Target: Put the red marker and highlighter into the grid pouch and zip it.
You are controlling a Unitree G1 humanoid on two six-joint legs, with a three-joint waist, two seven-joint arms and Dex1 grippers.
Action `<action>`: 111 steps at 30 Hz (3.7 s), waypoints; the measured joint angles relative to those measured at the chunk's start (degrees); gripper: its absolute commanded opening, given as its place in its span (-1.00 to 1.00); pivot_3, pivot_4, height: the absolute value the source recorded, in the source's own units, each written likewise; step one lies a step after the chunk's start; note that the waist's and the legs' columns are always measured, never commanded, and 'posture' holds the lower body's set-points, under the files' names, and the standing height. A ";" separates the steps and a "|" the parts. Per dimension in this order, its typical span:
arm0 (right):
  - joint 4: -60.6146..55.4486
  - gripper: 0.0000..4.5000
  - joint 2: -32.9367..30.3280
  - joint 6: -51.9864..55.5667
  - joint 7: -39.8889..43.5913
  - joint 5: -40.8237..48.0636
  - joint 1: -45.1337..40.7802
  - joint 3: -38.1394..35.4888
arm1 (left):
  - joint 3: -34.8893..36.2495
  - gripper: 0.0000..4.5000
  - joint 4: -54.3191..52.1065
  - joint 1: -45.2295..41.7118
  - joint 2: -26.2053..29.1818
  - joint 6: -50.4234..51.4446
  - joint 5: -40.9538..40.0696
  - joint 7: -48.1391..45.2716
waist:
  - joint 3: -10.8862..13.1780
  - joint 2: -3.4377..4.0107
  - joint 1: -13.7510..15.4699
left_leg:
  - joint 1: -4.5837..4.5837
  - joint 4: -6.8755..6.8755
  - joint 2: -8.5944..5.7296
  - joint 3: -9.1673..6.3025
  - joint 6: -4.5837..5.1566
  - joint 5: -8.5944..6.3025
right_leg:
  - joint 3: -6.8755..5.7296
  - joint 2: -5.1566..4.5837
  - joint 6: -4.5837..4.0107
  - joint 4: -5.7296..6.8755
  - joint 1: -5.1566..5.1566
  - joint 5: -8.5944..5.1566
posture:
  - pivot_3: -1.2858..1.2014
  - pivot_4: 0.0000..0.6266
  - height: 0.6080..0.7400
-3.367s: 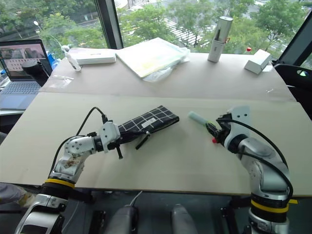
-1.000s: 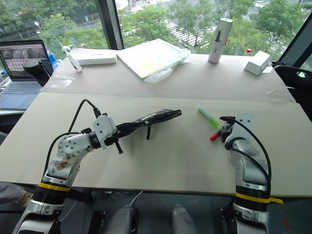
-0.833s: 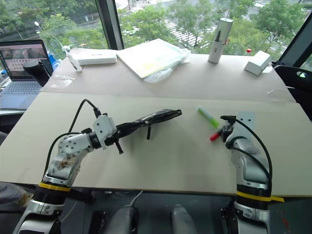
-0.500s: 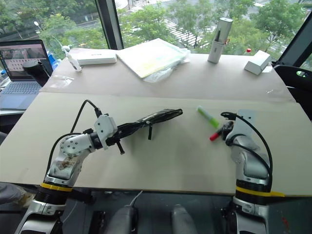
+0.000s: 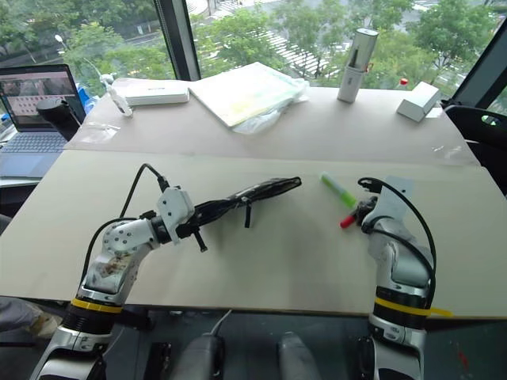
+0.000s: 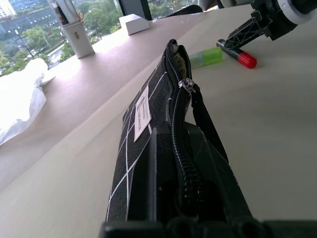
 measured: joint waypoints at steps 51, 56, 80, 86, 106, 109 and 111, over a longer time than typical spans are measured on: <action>-4.41 0.16 10.00 10.08 -7.81 0.08 -3.23 -7.12 | -0.08 -1.00 1.08 -0.52 -2.42 -0.38 0.12 1.83 | -0.10 -0.14 0.18 | 0.00 -0.01 0.01 -0.01 0.00 0.00 | -0.04 0.00 0.00 -0.04 0.03 0.00 | 0.03 -0.52 0.96; -4.88 -0.07 10.76 11.74 -8.77 -0.11 -3.24 -7.11 | -0.09 -1.00 1.25 -0.54 -2.61 -0.43 0.12 1.86 | -0.11 -0.16 0.19 | -0.02 -0.02 0.01 -0.02 0.00 0.00 | -0.05 -0.01 0.00 -0.06 0.03 0.00 | 0.03 -0.52 0.96; 0.91 -0.77 -9.48 -10.67 6.56 -3.23 3.36 0.51 | 0.93 -1.00 -0.39 0.31 -0.78 -0.43 -5.55 -3.32 | 0.23 0.36 -0.10 | -0.23 -0.06 -0.25 0.07 0.00 0.00 | 0.09 -0.23 0.15 -0.16 -0.18 -0.08 | 0.03 -0.52 0.96; -0.37 -0.77 -29.78 -45.50 28.36 -11.23 9.89 14.65 | 1.80 -1.00 1.00 -1.29 3.15 -1.03 -6.36 -7.66 | 0.26 0.34 -1.68 | 0.03 -0.48 -0.22 0.04 0.02 0.00 | 0.13 -0.17 0.24 -0.38 -0.04 -0.14 | 0.03 -0.52 0.96; -0.42 -0.77 -38.18 -75.20 50.92 -16.12 7.77 22.20 | 1.72 -1.00 7.21 -4.80 4.09 -3.67 -5.37 -11.20 | 0.33 0.21 0.11 | -0.05 -0.33 -0.55 0.04 0.02 0.00 | 0.09 -0.55 0.26 -0.48 0.06 -0.05 | 0.03 -0.52 0.96; 2.23 -0.77 -38.02 -77.47 50.15 -20.99 6.22 24.40 | 1.71 -1.00 6.88 -4.82 4.08 -3.32 -5.37 -11.20 | 0.33 0.21 0.14 | -0.06 -0.29 -0.56 0.04 0.02 0.00 | 0.08 -0.56 0.27 -0.47 0.06 -0.04 | 0.03 -0.52 0.96; 3.66 -0.77 -37.59 -78.27 49.30 -22.85 5.62 24.81 | 1.71 -1.00 6.82 -4.84 4.07 -2.93 -5.37 -11.20 | 0.33 0.21 0.16 | -0.06 -0.29 -0.56 0.04 0.02 0.00 | 0.08 -0.56 0.27 -0.47 0.06 -0.04 | 0.03 -0.52 0.96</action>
